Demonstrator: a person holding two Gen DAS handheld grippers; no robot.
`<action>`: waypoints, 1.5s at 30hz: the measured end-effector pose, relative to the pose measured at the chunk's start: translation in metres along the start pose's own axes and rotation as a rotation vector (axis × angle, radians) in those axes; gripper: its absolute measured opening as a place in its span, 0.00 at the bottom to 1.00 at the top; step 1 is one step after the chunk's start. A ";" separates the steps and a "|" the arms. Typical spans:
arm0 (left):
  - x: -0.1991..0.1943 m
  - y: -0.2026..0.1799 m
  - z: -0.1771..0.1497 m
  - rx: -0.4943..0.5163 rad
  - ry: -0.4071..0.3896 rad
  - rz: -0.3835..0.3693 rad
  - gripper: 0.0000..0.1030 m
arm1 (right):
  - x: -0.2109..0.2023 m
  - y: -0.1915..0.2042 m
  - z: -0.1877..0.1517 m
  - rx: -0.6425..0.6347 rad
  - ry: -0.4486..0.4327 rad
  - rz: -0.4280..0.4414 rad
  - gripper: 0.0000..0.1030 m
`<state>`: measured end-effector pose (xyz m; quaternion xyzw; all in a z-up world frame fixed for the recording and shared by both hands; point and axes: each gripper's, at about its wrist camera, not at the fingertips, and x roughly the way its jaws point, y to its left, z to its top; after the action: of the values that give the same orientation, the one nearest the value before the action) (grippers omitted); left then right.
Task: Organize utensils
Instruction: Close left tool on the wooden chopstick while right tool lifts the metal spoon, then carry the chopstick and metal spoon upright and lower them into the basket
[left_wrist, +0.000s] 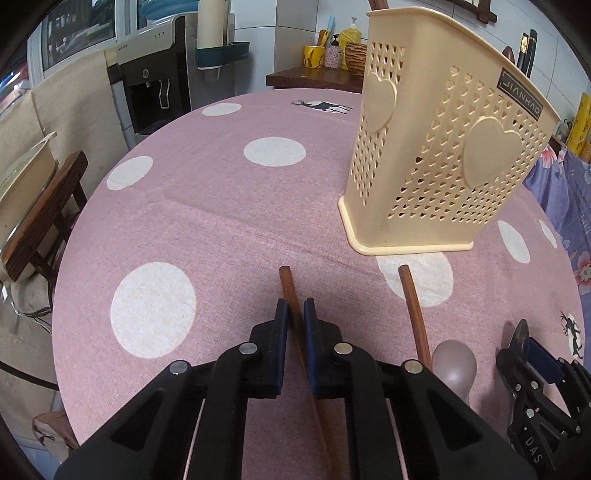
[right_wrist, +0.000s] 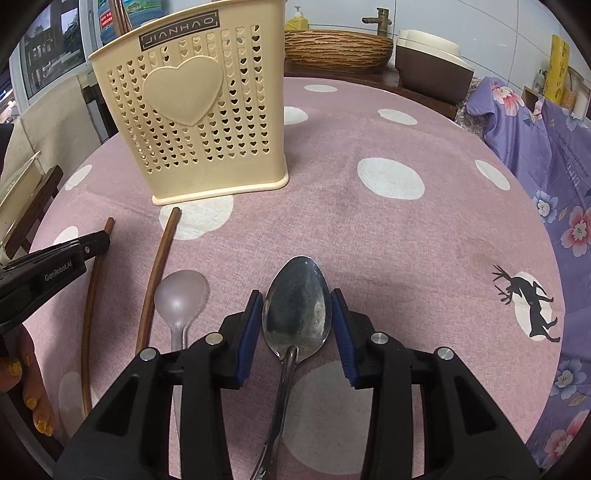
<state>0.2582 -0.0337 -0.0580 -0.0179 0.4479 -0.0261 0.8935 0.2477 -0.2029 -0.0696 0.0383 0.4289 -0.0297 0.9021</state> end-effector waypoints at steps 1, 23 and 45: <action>0.000 0.001 0.000 -0.011 0.003 -0.015 0.08 | 0.000 -0.001 0.000 0.006 -0.002 0.011 0.37; -0.131 0.007 0.040 -0.063 -0.389 -0.193 0.07 | -0.104 -0.024 0.039 0.003 -0.236 0.220 0.37; -0.181 0.006 0.078 -0.039 -0.527 -0.298 0.07 | -0.133 0.001 0.096 -0.099 -0.402 0.267 0.37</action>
<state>0.2130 -0.0155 0.1330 -0.1067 0.1934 -0.1430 0.9648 0.2380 -0.2085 0.0946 0.0438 0.2329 0.1041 0.9659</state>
